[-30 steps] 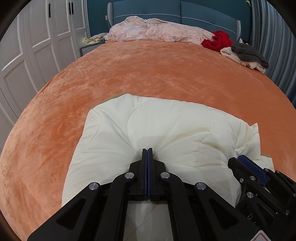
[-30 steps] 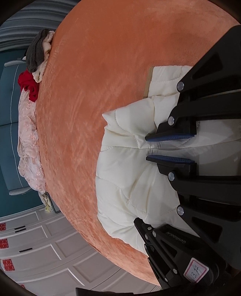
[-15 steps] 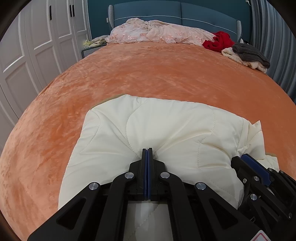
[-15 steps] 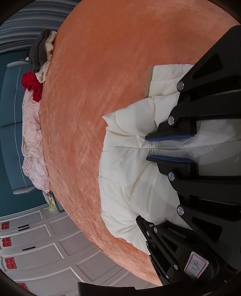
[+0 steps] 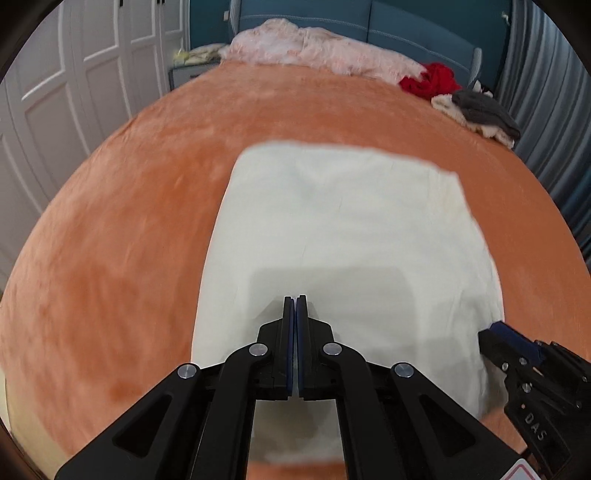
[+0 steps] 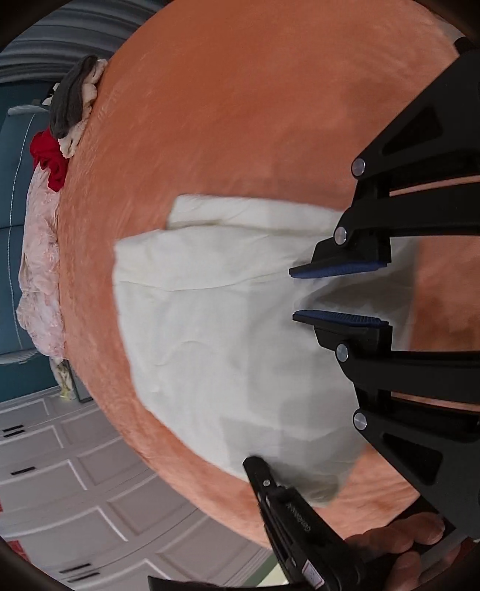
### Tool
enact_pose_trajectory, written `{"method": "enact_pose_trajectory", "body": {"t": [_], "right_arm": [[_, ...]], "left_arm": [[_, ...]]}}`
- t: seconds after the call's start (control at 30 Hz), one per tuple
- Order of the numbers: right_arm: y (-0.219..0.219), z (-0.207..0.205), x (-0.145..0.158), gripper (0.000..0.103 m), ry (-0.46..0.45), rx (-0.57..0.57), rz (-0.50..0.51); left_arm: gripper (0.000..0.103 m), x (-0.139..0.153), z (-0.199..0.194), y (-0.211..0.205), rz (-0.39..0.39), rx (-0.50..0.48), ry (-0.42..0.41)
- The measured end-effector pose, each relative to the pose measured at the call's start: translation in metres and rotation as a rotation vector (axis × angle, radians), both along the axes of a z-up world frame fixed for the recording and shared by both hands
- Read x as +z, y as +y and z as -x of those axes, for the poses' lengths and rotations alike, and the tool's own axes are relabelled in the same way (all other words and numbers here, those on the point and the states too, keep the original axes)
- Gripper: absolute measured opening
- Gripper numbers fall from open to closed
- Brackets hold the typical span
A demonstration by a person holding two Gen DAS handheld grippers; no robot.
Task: Fold large clothes
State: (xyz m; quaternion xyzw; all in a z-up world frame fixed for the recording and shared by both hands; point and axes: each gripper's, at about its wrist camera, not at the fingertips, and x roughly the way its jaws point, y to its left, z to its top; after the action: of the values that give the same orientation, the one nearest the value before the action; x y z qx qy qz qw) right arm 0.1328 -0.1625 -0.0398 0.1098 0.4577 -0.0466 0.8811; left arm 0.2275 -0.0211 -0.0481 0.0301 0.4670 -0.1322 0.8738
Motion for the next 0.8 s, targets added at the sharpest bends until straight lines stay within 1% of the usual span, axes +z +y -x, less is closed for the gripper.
{"method": "enact_pose_trajectory", "body": {"t": [0.1, 0.17, 0.2, 0.27, 0.3, 0.33, 0.37, 0.4, 0.43, 0.47, 0.53, 0.67, 0.8], "right_arm": [[0.0, 0.018, 0.009, 0.017, 0.033, -0.011, -0.025], [-0.001, 0.031, 0.016, 0.019, 0.039, -0.03, -0.037], [-0.002, 0.04, 0.022, 0.021, 0.036, -0.042, -0.04], [-0.001, 0.055, 0.033, 0.042, 0.022, -0.057, -0.036], [0.001, 0.062, 0.04, 0.047, 0.007, -0.063, -0.03], [0.002, 0.068, 0.045, 0.054, -0.005, -0.064, -0.022], [0.006, 0.075, 0.05, 0.062, -0.018, -0.063, -0.006], [0.01, 0.081, 0.055, 0.067, -0.029, -0.065, 0.015], [0.011, 0.087, 0.058, 0.073, -0.038, -0.066, 0.027], [0.015, 0.092, 0.061, 0.079, -0.048, -0.064, 0.042], [0.02, 0.103, 0.066, 0.088, -0.062, -0.062, 0.07], [0.025, 0.12, 0.07, 0.091, -0.068, -0.069, 0.089], [0.028, 0.134, 0.069, 0.091, -0.068, -0.069, 0.081]], "left_arm": [[0.0, 0.007, 0.019, 0.004, -0.025, 0.002, 0.005], [0.003, 0.014, 0.029, 0.01, -0.006, 0.013, 0.03], [0.003, 0.018, 0.034, 0.013, 0.005, 0.019, 0.044], [0.005, 0.024, 0.044, 0.017, 0.014, 0.026, 0.061], [0.01, 0.027, 0.05, 0.018, 0.015, 0.03, 0.069], [0.022, 0.031, 0.055, 0.019, 0.017, 0.036, 0.071], [0.03, 0.034, 0.062, 0.02, 0.02, 0.044, 0.069], [0.05, 0.038, 0.07, 0.022, 0.025, 0.055, 0.063], [0.064, 0.042, 0.076, 0.023, 0.03, 0.065, 0.054], [0.067, 0.047, 0.085, 0.024, 0.039, 0.076, 0.036], [0.072, 0.053, 0.098, 0.024, 0.03, 0.079, 0.012], [0.076, 0.058, 0.116, 0.016, -0.035, 0.042, 0.004], [0.078, 0.062, 0.134, 0.012, -0.041, 0.02, -0.007]]}}
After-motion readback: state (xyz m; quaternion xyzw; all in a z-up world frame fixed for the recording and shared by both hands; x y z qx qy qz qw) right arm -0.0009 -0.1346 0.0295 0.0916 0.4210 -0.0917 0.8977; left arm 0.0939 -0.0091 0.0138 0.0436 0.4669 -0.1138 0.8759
